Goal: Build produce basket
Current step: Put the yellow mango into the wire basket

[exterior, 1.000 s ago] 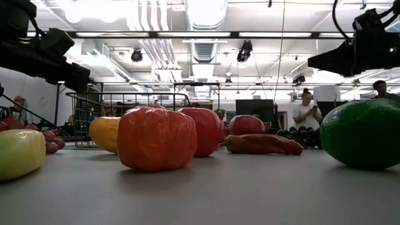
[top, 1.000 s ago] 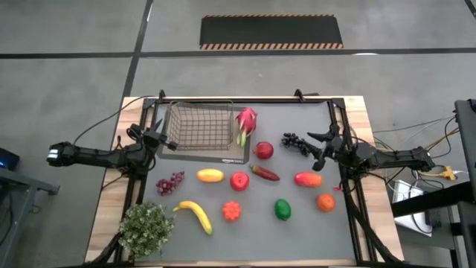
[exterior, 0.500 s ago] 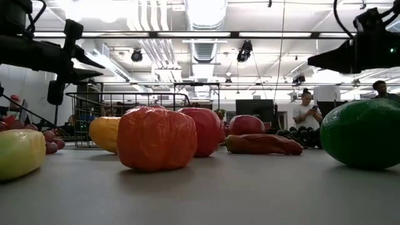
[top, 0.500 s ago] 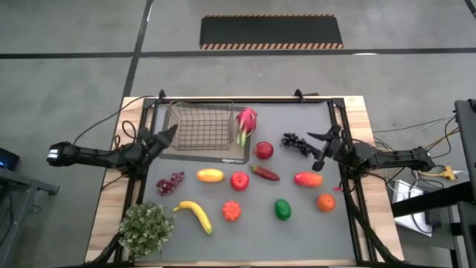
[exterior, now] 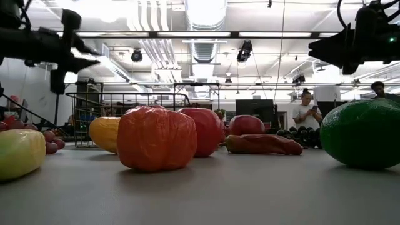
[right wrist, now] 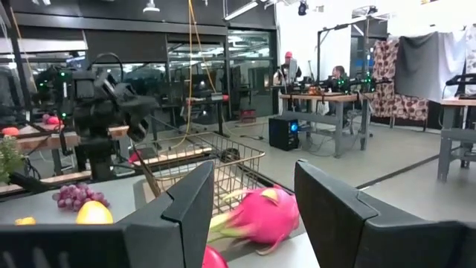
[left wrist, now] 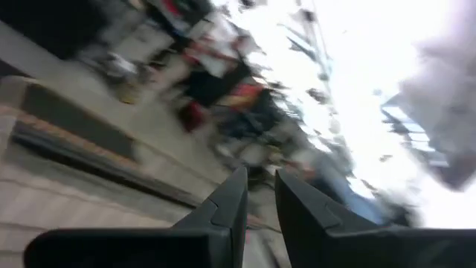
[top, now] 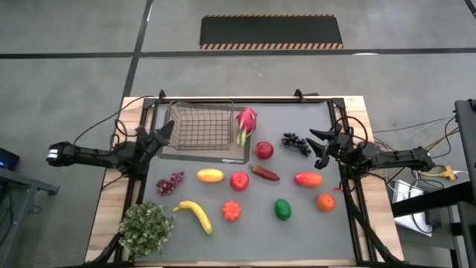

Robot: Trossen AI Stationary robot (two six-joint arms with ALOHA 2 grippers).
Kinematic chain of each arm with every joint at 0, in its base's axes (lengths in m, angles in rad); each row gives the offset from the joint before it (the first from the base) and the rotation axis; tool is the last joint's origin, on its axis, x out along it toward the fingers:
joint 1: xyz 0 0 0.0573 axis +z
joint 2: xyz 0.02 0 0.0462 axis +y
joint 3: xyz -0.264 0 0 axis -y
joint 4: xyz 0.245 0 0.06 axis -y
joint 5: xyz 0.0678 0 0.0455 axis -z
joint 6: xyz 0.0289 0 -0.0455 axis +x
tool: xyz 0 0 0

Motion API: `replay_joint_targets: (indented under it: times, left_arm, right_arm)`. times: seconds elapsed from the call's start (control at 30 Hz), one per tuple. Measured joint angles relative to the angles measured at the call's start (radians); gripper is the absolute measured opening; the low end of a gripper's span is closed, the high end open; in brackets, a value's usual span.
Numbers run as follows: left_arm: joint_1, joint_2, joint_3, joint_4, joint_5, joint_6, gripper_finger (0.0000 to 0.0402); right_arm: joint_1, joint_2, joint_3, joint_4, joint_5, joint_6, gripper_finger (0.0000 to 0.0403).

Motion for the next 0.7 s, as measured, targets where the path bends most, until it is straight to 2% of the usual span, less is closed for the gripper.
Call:
replay_joint_targets:
  times: [0.17,0.4,0.53,0.7]
  left_arm:
    - [-0.001,0.014,0.074,0.079,0.228,0.173,0.0054]
    - [-0.001,0.129,0.257,0.079,0.350,0.287,0.0054]
    - [-0.002,0.238,0.378,0.056,0.434,0.286,0.0054]
    - [-0.015,0.414,0.552,-0.112,0.502,0.266,0.0054]
  right_arm:
    - [0.000,0.000,0.000,0.000,0.000,0.000,0.0173]
    - [0.000,0.000,0.000,0.002,0.000,0.004,0.0173]
    - [0.000,0.000,0.000,0.098,-0.001,-0.043,0.0173]
    - [0.000,0.001,0.000,0.242,-0.035,-0.154,0.0173]
